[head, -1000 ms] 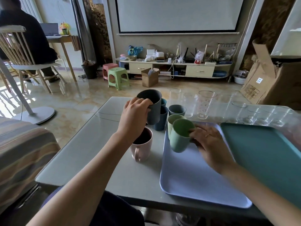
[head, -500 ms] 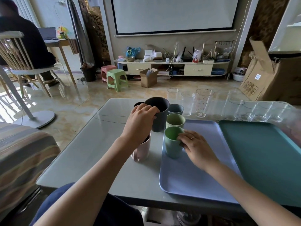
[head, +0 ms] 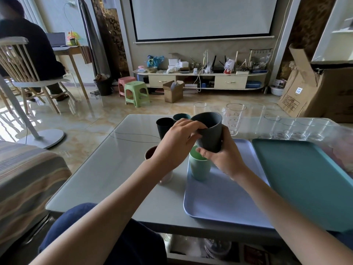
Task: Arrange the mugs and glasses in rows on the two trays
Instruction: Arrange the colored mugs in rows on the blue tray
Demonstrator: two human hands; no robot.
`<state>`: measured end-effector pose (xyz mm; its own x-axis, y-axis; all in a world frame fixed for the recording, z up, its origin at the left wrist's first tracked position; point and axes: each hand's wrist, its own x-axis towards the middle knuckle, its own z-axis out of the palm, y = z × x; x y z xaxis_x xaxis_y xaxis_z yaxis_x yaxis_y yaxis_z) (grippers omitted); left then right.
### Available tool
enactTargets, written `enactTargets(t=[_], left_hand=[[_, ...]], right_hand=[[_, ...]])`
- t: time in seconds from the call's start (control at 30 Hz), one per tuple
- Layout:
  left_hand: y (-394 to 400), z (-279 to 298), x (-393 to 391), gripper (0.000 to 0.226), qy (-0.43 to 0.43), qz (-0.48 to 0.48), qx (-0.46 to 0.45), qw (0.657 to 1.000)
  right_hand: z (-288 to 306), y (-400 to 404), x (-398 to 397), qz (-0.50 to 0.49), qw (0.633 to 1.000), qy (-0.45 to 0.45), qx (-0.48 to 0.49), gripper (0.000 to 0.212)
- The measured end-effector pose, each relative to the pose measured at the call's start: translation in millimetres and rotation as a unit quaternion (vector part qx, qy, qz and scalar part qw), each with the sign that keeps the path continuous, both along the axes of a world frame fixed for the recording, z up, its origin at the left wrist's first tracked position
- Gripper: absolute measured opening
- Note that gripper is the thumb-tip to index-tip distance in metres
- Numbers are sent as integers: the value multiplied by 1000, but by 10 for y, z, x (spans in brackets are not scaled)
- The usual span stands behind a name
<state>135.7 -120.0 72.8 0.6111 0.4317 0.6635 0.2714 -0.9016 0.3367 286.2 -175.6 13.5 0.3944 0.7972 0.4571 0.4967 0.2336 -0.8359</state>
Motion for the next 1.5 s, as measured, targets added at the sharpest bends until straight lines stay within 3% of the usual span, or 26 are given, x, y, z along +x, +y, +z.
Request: enactTargets(t=[0.1, 0.17, 0.3, 0.47, 0.87, 1.0, 1.1, 1.17, 1.3, 1.5], left_hand=[[45, -47, -52, 58, 46, -13, -82, 996], [98, -71, -133, 66, 102, -19, -140, 985], [234, -217, -314, 52, 214, 65, -144, 964], [301, -357, -501, 30, 251, 146, -130, 948], [374, -445, -520, 17, 297, 151, -84, 939], [373, -449, -515, 10, 310, 156, -87, 934], [375, -449, -526, 7, 298, 164, -98, 935], [396, -448, -528, 13, 278, 169, -118, 938], [614, -452, -532, 10, 224, 180, -167, 943], [1305, -351, -298, 25, 165, 216, -137, 952]], right_hand=[[-77, -212, 34, 16, 997, 65, -28, 66], [-197, -376, 57, 40, 993, 102, -43, 75], [-558, -575, 14, 76, 985, 113, -107, 86], [-926, -591, -140, 67, 978, 78, -180, 77], [-1018, -585, -190, 81, 966, 47, -240, 83], [-946, -585, -36, 153, 943, -17, -296, 98], [-943, -616, 211, 221, 926, -1, -306, 90], [-885, -655, 378, 205, 921, 30, -330, 73], [-685, -485, 648, 66, 959, 39, -273, 59], [-111, 356, 822, -63, 985, -67, -144, 39]])
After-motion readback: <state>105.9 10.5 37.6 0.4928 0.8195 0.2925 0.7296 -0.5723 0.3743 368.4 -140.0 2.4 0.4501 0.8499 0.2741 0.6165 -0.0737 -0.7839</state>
